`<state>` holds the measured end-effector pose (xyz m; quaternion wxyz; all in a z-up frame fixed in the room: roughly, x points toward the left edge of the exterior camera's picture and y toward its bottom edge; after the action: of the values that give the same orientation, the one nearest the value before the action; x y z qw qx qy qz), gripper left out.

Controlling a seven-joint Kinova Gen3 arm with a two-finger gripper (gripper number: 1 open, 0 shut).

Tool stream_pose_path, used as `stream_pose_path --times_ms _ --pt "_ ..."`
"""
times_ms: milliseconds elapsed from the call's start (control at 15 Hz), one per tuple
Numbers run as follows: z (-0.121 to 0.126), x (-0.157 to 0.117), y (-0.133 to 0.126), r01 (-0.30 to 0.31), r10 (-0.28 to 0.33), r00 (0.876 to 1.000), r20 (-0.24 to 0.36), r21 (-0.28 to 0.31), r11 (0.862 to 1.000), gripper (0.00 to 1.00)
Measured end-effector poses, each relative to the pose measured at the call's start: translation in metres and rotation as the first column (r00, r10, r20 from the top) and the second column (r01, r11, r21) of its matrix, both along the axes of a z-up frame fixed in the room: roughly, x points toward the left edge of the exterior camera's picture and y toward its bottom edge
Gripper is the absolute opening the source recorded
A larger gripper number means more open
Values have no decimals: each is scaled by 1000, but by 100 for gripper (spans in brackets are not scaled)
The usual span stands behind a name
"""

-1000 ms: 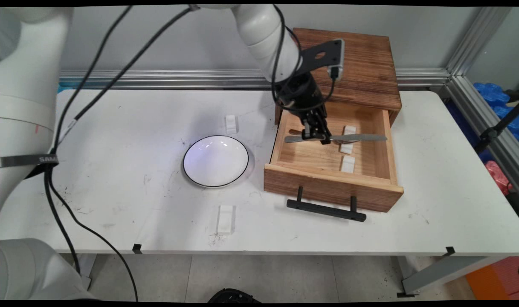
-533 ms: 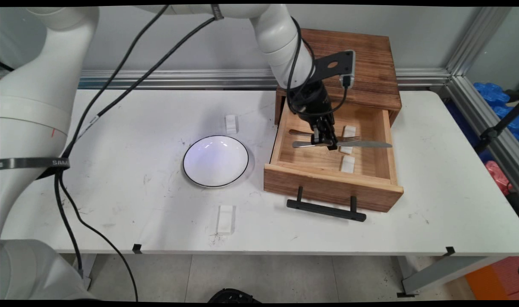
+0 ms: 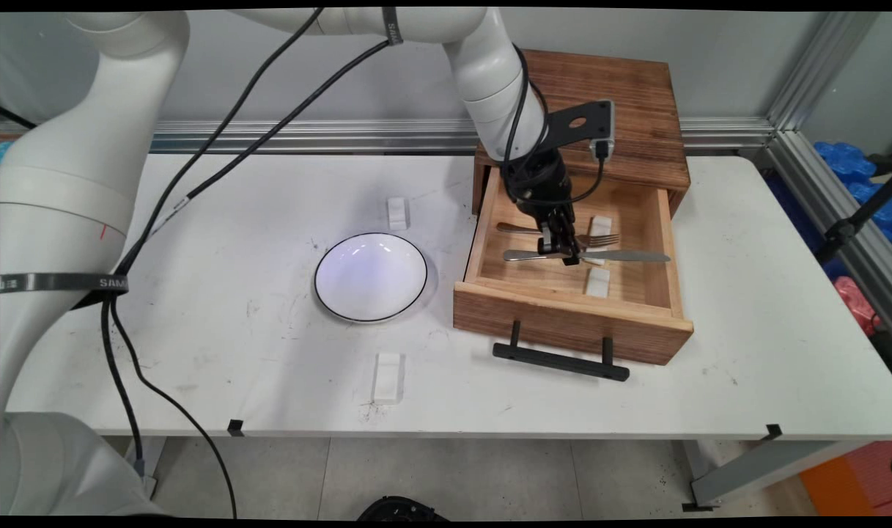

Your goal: Place the picked object into the drawer

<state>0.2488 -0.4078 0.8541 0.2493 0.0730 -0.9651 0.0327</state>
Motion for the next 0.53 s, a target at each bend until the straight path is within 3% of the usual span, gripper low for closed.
stream_pose_path --times_ms 533 --pt "-10 3 -1 -10 9 1000 23 24 1000 0"
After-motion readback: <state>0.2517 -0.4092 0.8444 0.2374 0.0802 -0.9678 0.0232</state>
